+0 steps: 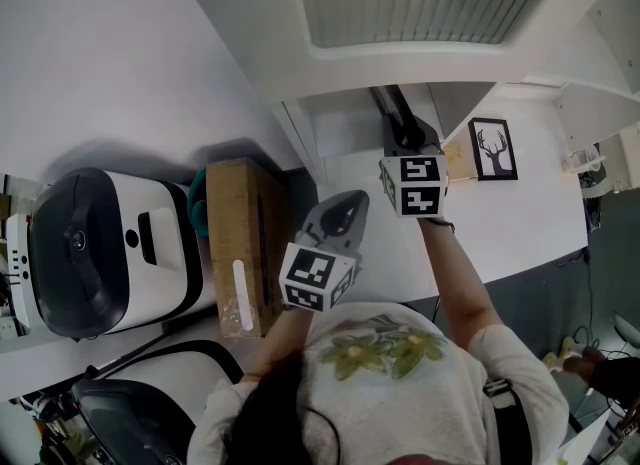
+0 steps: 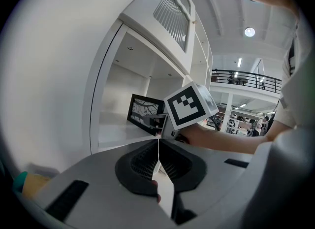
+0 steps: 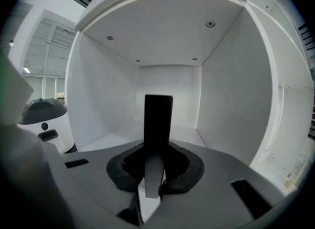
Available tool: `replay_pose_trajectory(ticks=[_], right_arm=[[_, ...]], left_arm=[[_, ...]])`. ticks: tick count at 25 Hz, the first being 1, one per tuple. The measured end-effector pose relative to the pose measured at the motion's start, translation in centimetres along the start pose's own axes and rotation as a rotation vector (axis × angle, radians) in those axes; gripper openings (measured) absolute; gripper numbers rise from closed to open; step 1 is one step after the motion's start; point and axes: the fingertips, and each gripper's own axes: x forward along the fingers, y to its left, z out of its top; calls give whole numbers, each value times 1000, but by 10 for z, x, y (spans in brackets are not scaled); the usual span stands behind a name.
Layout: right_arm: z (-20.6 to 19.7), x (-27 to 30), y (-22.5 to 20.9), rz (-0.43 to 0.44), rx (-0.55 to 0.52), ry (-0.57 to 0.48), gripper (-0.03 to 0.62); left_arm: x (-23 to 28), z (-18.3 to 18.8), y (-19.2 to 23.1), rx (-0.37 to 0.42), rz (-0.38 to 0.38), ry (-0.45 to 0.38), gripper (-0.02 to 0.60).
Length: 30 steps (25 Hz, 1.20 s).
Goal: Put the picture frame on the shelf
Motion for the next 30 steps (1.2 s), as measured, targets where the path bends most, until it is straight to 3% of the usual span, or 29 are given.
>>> replay_pose_trajectory(ticks=[4,7,11,27,30], right_arm=[[8,-4,-2,-19,-15,-19,48],[12,-7,-1,-17,-21,-27,114],[17,-16,-2,-20,-19,-49,120],[14,-76,1,-30,38,-82,120],[14,-90,8,-12,57,-90,72]], left_arm=[[-1,1,0,-3,-2,-3,31],[0,2,-2,-1,-8,-5,31],[-1,3,-4,3,-10,-9,31],[-13,10,-26,34,-16,-35,31],[-19,12,-34,41,-17,-44,31]])
